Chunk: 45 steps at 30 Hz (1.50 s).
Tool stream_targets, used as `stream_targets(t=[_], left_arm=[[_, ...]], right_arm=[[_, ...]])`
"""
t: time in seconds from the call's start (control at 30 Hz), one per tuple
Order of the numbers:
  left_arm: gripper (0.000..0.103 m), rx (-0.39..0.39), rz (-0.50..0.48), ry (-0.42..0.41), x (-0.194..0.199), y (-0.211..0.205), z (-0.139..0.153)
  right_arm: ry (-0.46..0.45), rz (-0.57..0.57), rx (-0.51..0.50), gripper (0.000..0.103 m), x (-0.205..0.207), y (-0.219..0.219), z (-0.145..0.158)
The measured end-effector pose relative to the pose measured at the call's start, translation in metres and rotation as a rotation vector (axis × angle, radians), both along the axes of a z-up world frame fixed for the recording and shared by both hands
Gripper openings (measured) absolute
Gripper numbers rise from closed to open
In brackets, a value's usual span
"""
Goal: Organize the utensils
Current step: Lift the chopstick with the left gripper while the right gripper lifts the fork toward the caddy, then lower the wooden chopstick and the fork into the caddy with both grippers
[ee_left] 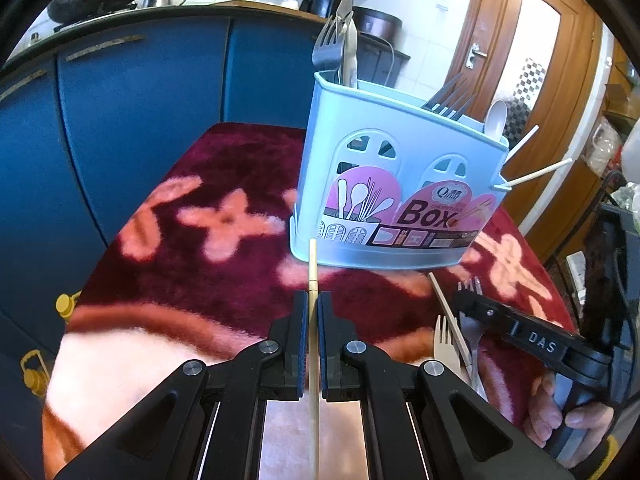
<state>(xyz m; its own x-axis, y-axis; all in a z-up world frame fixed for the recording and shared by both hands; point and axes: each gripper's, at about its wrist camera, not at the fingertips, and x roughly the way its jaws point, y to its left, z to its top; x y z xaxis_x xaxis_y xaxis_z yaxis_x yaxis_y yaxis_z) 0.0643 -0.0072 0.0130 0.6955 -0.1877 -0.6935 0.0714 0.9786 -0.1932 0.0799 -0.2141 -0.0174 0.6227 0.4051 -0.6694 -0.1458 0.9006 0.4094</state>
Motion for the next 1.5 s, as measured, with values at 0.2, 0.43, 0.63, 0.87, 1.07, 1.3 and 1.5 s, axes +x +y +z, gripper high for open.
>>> stream_targets(t=[0.2, 0.43, 0.63, 0.87, 1.07, 1.3, 1.5], left_arm=[[0.004, 0.003, 0.003, -0.001, 0.000, 0.000, 0.000], [0.004, 0.002, 0.005, -0.014, -0.004, 0.000, 0.005], [0.004, 0.000, 0.005, -0.035, -0.010, 0.001, 0.013], [0.004, -0.009, -0.002, -0.085, -0.016, 0.001, 0.030], [0.004, -0.040, -0.007, -0.144, -0.015, 0.003, 0.053], [0.004, -0.077, -0.019, -0.206, -0.006, 0.004, 0.080], [0.004, -0.098, -0.009, -0.295, 0.008, 0.003, 0.109]], right_arm=[[-0.110, -0.058, -0.119, 0.004, -0.021, 0.008, 0.026], [-0.174, -0.085, -0.215, 0.003, -0.037, 0.021, 0.048], [-0.198, -0.097, -0.233, 0.003, -0.044, 0.023, 0.058], [-0.261, -0.115, -0.243, 0.003, -0.058, 0.022, 0.075], [-0.325, -0.138, -0.240, 0.003, -0.068, 0.020, 0.097], [-0.392, -0.161, -0.232, 0.003, -0.070, 0.016, 0.124], [-0.443, -0.172, -0.246, 0.003, -0.064, 0.012, 0.149]])
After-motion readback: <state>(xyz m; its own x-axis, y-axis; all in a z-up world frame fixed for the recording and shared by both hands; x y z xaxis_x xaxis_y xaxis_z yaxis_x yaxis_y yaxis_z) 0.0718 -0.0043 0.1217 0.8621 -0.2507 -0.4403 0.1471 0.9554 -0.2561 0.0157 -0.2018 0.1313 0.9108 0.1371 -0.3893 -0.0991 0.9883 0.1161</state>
